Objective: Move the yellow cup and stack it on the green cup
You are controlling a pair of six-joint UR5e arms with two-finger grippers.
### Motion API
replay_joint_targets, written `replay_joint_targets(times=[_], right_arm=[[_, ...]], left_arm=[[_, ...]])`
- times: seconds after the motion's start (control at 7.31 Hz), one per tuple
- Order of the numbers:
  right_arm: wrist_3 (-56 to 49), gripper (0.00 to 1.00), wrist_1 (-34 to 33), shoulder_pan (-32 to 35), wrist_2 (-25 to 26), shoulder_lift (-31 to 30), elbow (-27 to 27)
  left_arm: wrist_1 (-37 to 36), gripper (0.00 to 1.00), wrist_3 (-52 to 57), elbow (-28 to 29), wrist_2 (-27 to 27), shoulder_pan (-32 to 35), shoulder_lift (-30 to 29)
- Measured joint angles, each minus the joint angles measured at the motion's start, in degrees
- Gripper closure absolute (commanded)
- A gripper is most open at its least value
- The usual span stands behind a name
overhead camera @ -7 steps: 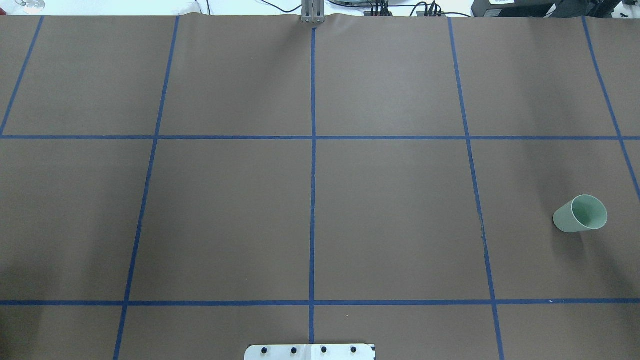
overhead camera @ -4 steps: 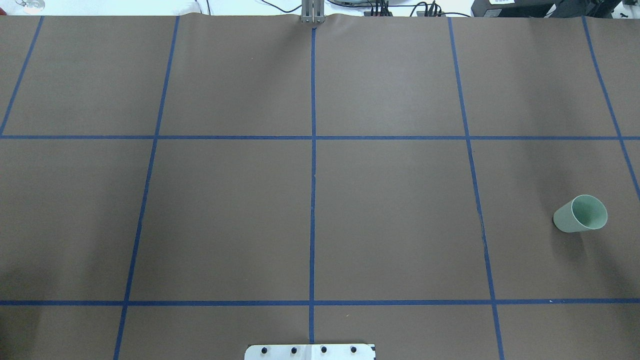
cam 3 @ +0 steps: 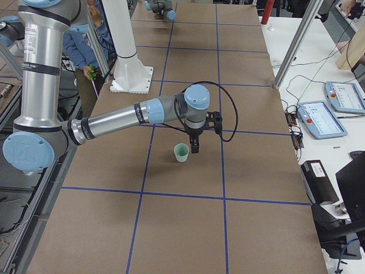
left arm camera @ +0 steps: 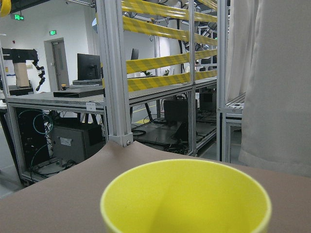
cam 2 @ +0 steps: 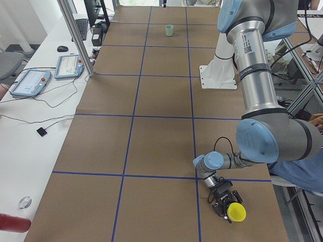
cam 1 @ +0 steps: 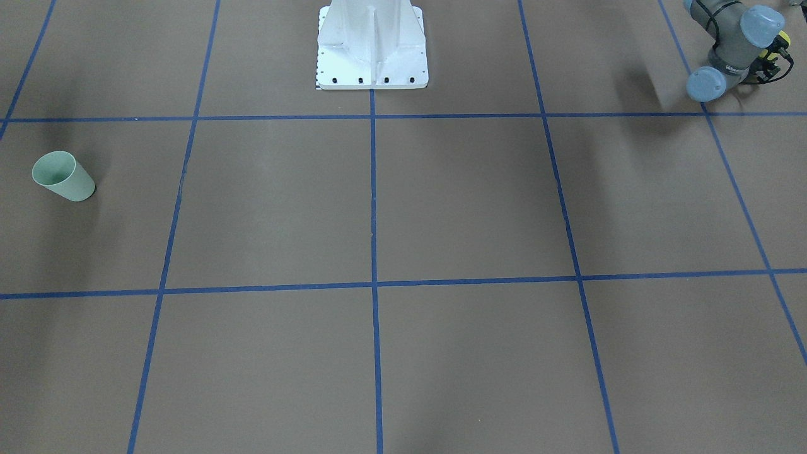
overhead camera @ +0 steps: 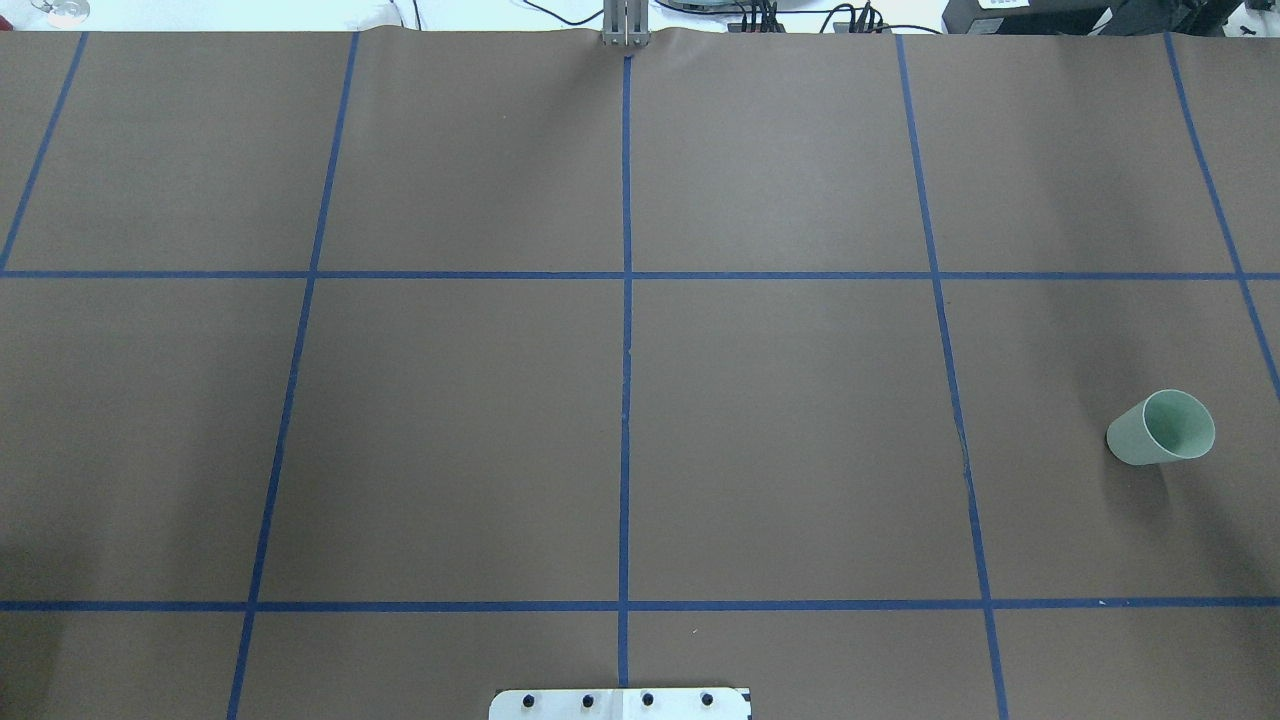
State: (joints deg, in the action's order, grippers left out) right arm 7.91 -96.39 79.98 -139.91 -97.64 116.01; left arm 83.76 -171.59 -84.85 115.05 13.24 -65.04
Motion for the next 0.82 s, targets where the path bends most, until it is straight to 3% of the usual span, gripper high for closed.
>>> replay_joint_targets(times=[0.55,0.82], right_arm=[[0.00,0.00,0.05,0.00,-0.53,0.08,0.12],[0.23,0.00,0.13,0.00,-0.73,0.60,-0.08]], left_arm=[[0.39,0.38,6.58,-1.80,-2.17,-0.56,7.19],[0.45,0.35,12.70,-4.86,-9.80,-0.27,10.74]])
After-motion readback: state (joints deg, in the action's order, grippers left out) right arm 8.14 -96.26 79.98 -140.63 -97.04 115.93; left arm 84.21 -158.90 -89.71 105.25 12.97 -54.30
